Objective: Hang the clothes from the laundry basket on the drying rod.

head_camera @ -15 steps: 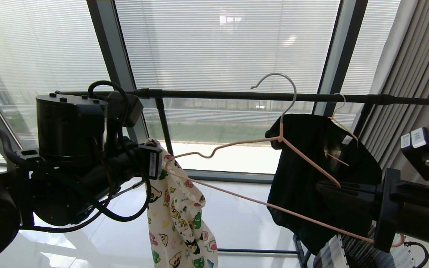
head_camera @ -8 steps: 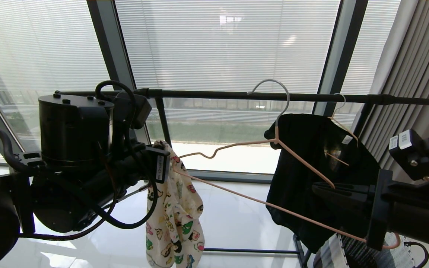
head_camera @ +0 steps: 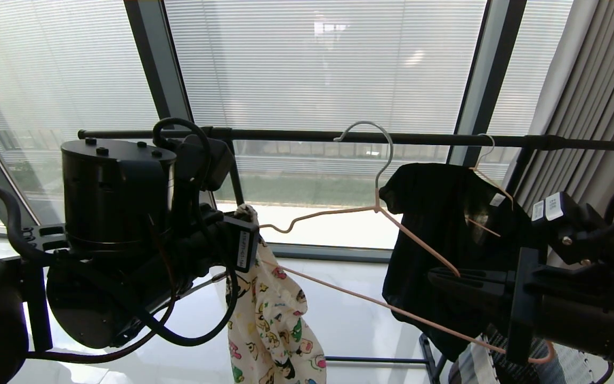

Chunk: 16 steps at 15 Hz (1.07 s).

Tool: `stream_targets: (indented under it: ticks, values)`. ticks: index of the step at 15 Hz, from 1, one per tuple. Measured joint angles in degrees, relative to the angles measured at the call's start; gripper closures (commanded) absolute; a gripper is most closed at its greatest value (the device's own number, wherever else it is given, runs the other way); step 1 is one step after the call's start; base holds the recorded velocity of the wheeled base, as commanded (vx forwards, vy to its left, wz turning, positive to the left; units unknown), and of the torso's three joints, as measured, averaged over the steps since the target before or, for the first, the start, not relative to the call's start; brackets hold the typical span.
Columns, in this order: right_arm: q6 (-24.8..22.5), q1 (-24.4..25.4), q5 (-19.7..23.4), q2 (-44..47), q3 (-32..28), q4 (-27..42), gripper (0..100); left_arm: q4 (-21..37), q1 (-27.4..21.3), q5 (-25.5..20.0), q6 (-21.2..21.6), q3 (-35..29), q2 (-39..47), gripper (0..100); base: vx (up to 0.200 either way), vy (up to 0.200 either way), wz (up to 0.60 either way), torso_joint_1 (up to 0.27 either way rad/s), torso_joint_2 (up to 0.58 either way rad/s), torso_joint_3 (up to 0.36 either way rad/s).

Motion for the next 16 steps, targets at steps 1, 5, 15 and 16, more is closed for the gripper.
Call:
stream_targets:
  ticks: [1, 5, 15, 16]
  values:
    - [0.13, 0.72, -0.05, 0.09, 0.23, 0.02, 100, 0.01, 0.34, 0.02, 1.21, 0.00, -0.02, 100, 0.000, 0.000, 0.00, 0.000, 0.00, 0.000]
    - [0.20, -0.13, 0.11, -0.27, 0.76, 0.02, 100, 0.04, 5.02, 0.00, 5.90, 0.30, -0.22, 100, 0.000, 0.000, 0.00, 0.000, 0.00, 0.000]
    - [0.16, 1.94, 0.30, 0.45, 0.52, 0.11, 100, 0.06, 5.38, -2.71, 9.72, -0.07, 0.13, 100, 0.000, 0.000, 0.00, 0.000, 0.00, 0.000]
    - [0.20, 2.38, 0.27, 1.00, 0.20, 0.05, 100, 0.06, 5.05, -3.06, 9.80, -0.07, 0.13, 100, 0.000, 0.000, 0.00, 0.000, 0.00, 0.000]
